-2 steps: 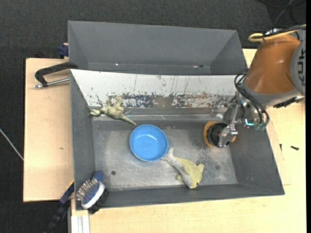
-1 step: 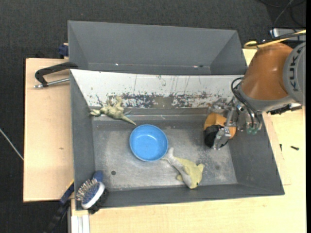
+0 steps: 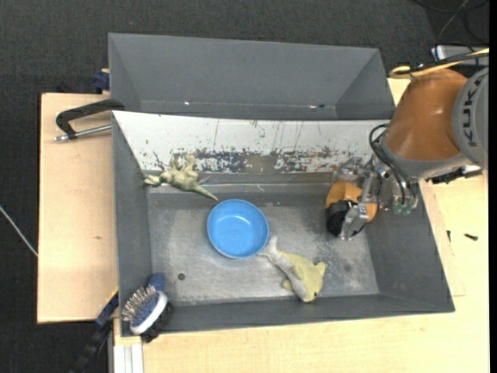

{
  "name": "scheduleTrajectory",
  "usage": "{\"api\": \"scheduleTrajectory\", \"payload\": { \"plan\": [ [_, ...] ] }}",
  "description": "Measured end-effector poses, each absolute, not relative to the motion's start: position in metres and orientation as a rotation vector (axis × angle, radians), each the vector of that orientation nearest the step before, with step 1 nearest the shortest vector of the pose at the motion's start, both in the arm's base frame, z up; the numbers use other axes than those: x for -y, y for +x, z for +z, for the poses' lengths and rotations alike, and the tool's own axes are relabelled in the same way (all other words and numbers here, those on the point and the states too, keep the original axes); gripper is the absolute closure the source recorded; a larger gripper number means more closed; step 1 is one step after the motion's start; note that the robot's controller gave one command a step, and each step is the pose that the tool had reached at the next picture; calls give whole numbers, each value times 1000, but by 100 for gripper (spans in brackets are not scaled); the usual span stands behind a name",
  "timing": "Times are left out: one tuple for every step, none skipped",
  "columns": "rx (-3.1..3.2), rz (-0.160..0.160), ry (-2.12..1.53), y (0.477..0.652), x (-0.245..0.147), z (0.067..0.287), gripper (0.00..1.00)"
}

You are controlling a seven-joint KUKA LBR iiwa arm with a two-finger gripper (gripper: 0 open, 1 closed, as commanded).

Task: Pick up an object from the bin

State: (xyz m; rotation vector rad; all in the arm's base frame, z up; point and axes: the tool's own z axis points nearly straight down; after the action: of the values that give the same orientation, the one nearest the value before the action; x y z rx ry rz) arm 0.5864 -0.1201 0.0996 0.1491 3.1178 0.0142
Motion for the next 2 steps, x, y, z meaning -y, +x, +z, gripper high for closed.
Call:
{"api": "scheduleTrajectory", "payload": {
  "plan": [
    [-3125, -4, 42, 578, 126, 227, 100],
    [-3134, -1, 42, 576, 126, 222, 0]
  ]
}}
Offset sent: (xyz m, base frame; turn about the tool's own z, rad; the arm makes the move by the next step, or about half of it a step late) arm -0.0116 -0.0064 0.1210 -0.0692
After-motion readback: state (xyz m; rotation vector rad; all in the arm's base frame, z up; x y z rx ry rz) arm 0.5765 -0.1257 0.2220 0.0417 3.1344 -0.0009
